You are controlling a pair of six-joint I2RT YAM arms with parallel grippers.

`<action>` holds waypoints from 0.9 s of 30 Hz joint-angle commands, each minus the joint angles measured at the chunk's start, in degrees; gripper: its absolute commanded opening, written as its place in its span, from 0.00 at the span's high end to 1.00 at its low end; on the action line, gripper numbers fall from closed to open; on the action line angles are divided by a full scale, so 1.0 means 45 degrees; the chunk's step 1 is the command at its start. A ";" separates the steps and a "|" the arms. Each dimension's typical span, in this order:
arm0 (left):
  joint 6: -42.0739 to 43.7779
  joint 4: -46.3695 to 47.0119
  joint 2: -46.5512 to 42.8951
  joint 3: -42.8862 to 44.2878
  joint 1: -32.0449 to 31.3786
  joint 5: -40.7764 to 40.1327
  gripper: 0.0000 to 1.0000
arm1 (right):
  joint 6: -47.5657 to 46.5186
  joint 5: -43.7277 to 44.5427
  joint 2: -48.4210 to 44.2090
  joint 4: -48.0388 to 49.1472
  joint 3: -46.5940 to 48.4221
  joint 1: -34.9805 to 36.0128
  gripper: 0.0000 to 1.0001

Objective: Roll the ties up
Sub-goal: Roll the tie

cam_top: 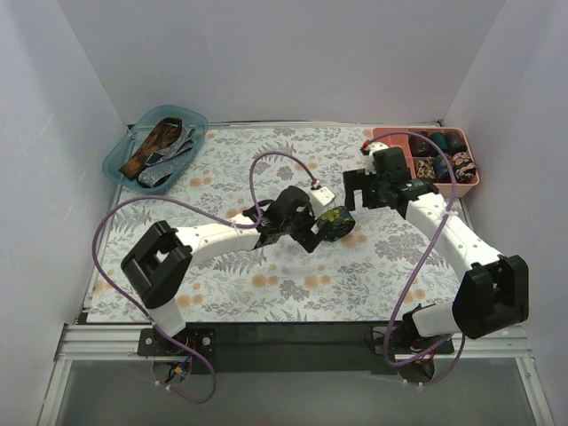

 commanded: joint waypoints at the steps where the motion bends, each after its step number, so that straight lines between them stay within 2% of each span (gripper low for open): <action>1: 0.1263 0.0389 0.1264 0.1511 -0.0135 0.0529 0.02 | 0.1047 -0.1937 -0.0620 -0.0310 -0.0813 -0.1408 0.01; 9: 0.2104 0.0545 0.3863 0.3837 -0.0389 0.1920 0.02 | 0.1811 -0.4259 -0.0739 -0.0076 -0.1830 -0.3848 0.02; 15: 0.2202 0.0565 0.5152 0.4620 -0.0584 0.1629 0.02 | 0.2143 -0.5413 -0.0583 0.0354 -0.2260 -0.4983 0.02; 19: 0.2143 0.0604 0.5642 0.4620 -0.0643 0.1083 0.02 | 0.2533 -0.5689 -0.0212 0.0725 -0.2280 -0.5082 0.02; 22: 0.2182 0.0643 0.5857 0.4503 -0.0682 0.0985 0.08 | 0.2866 -0.5981 0.0042 0.1232 -0.2339 -0.5411 0.02; 25: 0.2182 0.0760 0.5877 0.4230 -0.0741 0.0925 0.23 | 0.3003 -0.6313 0.0529 0.1546 -0.2300 -0.5453 0.02; 27: 0.2163 0.0877 0.5819 0.3957 -0.0741 0.0906 0.29 | 0.3042 -0.6606 0.0938 0.1721 -0.2241 -0.5453 0.03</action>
